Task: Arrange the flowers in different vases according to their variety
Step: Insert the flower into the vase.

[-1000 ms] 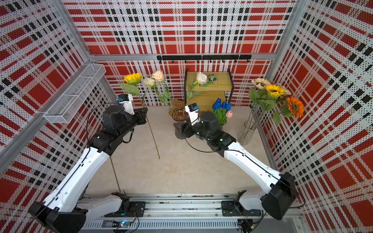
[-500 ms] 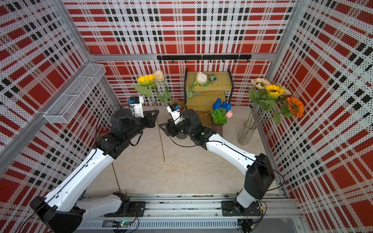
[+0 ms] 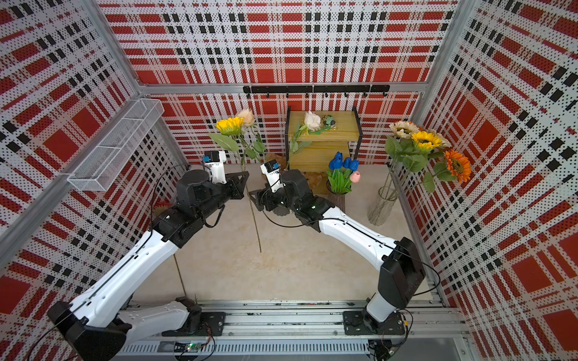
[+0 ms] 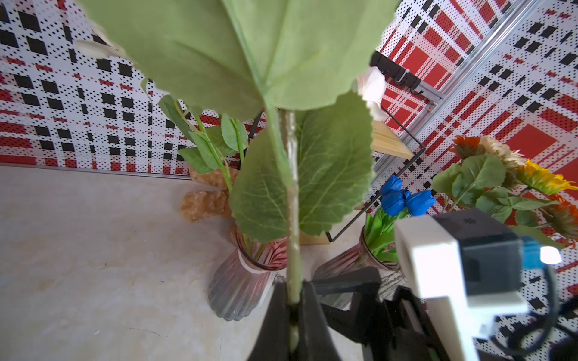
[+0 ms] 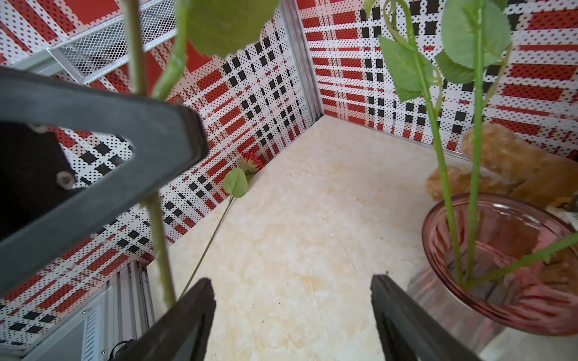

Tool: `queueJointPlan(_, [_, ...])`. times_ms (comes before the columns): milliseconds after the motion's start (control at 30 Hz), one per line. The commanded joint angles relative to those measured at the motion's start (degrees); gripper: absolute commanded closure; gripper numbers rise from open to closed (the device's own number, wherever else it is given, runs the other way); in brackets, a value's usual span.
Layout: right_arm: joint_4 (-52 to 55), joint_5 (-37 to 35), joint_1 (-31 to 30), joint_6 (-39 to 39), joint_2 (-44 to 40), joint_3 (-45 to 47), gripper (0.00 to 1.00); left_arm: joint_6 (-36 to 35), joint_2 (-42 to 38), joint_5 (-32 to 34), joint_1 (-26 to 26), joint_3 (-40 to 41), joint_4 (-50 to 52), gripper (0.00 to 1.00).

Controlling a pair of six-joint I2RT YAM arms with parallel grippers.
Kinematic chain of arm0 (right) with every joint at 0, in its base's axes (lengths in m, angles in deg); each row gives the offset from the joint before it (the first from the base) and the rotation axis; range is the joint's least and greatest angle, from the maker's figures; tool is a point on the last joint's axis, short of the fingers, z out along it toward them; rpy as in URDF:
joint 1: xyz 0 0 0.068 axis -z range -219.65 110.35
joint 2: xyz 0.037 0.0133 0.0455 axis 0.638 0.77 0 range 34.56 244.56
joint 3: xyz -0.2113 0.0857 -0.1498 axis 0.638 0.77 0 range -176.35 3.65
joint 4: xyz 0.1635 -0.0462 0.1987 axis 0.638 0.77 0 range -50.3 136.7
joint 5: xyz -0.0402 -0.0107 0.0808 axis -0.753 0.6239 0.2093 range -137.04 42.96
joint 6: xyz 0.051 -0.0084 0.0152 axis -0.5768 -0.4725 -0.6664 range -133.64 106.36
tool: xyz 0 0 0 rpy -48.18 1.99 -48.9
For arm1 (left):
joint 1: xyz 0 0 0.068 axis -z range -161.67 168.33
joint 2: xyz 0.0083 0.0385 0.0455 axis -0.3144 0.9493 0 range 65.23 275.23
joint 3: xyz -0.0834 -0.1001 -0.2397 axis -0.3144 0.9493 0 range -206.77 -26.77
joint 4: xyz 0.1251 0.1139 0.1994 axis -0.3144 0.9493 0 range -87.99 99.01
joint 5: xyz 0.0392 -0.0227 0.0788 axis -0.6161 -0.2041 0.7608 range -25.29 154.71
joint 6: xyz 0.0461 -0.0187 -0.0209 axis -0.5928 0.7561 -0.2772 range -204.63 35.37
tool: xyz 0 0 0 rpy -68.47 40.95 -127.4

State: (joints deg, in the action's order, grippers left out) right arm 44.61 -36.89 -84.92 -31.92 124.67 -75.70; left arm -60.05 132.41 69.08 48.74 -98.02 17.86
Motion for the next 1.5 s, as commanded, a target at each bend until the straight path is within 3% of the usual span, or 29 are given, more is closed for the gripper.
queueJointPlan(0, [0.56, -2.77, -0.6, 0.82, -5.28, 1.67, 0.14, -1.9, 0.75, 2.96, 0.44, -1.87, 0.82, 1.0])
queueJointPlan(133, [0.88, -2.15, -0.6, 0.62, -7.12, 3.15, 0.13, -2.15, 1.01, 3.82, 0.61, -1.71, 0.79, 1.0])
queueJointPlan(267, [-0.12, 2.86, -0.68, -0.19, -6.15, 2.89, 0.13, -2.07, 1.45, 2.93, 0.85, -1.64, 0.43, 1.0])
queueJointPlan(567, [-2.45, 7.33, -0.79, -0.53, 1.05, -0.63, 0.22, -1.0, 1.81, 3.16, 3.59, -1.54, -1.14, 1.0])
queueJointPlan(700, [-2.89, 7.49, -0.78, -0.53, 3.22, -2.6, 0.37, -0.87, 1.43, 3.19, 3.95, -1.27, -1.08, 1.0])
queueJointPlan(800, [-3.01, 7.62, -0.78, -0.74, 3.65, -3.45, 0.67, -0.84, 1.05, 4.57, 3.87, -0.93, -0.79, 1.0])
queueJointPlan(833, [-3.17, 7.4, -0.78, -1.02, 3.42, -3.42, 0.79, -0.68, 0.98, 5.39, 3.79, -0.83, -0.3, 0.83])
queueJointPlan(900, [-3.15, 6.54, -0.82, -1.22, 2.49, -3.11, 1.0, -0.59, 1.11, 6.3, 2.97, -1.15, 1.04, 0.62])
queueJointPlan(967, [-2.64, 5.09, -0.82, -1.41, 1.38, -2.83, 1.0, -0.49, 1.16, 7.23, 1.78, -1.37, 2.36, 0.48])
queueJointPlan(1033, [-1.81, 2.81, -0.78, -1.15, -0.09, -2.35, 1.0, -0.41, 0.96, 7.83, 0.08, -1.57, 3.72, 0.36])
queueJointPlan(1100, [-0.7, 0.17, -0.53, -0.64, -1.63, -1.79, 1.0, -0.71, 0.67, 9.32, -2.17, -2.39, 6.0, 0.31])
queueJointPlan(1200, [1.2, -2.92, 0.89, 0.29, -4.5, -0.84, 1.0, -0.95, 0.31, 9.93, -7.83, -4.18, 11.39, 0.27])
queueJointPlan(1300, [2.22, -4.92, 3.53, 0.98, -8.31, 1.01, 1.0, -0.75, 1.32, 7.22, -18.32, -4.59, 18.38, 0.26])
queueJointPlan(1367, [3.18, -6.03, 5.46, 1.78, -10.83, 1.81, 1.0, -0.93, 2.15, 4.78, -24.63, -2.93, 21.95, 0.26])
queueJointPlan(1467, [5.58, -7.35, 8.31, 3.41, -14.39, 1.52, 1.0, -1.8, 2.25, 3.86, -29.97, 2.26, 23.86, 0.25])
